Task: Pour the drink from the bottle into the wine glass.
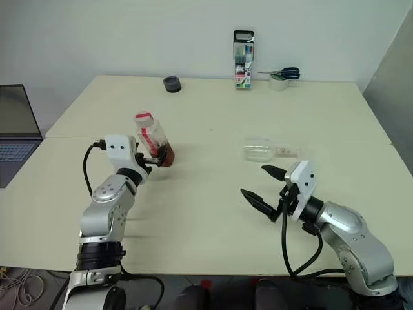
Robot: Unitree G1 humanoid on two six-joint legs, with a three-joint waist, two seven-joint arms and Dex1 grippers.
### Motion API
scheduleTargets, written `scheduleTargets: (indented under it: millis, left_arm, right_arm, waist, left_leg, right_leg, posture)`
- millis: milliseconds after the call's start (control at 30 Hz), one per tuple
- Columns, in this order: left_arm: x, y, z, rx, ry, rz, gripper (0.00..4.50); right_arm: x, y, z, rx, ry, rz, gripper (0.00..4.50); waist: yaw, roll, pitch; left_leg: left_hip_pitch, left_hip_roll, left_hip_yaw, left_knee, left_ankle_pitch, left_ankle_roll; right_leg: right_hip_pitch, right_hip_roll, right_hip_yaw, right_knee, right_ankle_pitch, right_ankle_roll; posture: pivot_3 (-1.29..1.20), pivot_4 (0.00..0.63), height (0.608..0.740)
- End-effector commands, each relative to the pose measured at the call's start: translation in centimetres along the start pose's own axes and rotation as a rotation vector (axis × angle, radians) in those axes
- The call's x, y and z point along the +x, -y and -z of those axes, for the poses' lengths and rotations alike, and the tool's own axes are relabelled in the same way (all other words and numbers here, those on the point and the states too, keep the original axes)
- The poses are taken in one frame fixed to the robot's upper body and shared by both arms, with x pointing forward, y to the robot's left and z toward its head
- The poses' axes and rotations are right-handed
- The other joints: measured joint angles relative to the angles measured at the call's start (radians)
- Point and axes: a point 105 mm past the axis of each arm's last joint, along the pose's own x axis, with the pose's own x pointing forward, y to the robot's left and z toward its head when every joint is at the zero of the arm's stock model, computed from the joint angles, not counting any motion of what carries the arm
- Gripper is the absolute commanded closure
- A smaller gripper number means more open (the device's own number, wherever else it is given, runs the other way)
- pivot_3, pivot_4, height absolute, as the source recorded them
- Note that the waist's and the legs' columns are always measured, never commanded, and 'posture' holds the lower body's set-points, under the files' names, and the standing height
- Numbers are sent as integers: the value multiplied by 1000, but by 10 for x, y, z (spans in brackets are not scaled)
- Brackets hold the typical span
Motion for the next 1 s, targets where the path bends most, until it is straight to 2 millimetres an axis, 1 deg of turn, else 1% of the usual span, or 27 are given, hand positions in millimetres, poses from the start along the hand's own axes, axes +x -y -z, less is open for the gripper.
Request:
scheduleTargets:
  millis: [33, 233, 500, 867, 1000]
  left_arm:
    - [8, 2, -19, 28, 65, 16, 37]
    - [18, 4, -26, 21, 75, 25, 37]
    - [26, 8, -38, 40, 95, 29, 37]
    - [26, 5, -41, 86, 101, -1, 37]
    - [26, 4, -45, 88, 112, -6, 37]
  right_arm:
    - [1, -8, -16, -13, 36, -63, 0]
    - [3, -7, -20, -30, 34, -68, 0]
    - [1, -4, -16, -41, 15, -58, 0]
    - [-1, -3, -8, -50, -3, -53, 0]
    - [-1, -3, -7, -56, -9, -54, 0]
  waist:
    - [0, 0, 0]
    - [0, 0, 0]
    - [-1, -1, 0]
    - [0, -1, 0]
    - [0, -1, 0]
  left_leg:
    - [0, 0, 0, 0, 0, 0]
    - [0, 0, 0, 0, 0, 0]
    - [0, 0, 0, 0, 0, 0]
    - [0, 0, 0, 0, 1, -1]
    - [0, 0, 0, 0, 1, -2]
  right_leg:
    - [0, 0, 0, 0, 0, 0]
    - [0, 0, 0, 0, 0, 0]
    - [0, 0, 0, 0, 0, 0]
    - [-1, 0, 0, 0, 0, 0]
    - [-1, 0, 0, 0, 0, 0]
  posture:
    - [0, 150, 740]
    - [0, 150, 740]
    - [0, 150, 740]
    - [0, 150, 740]
    - [0, 150, 740]
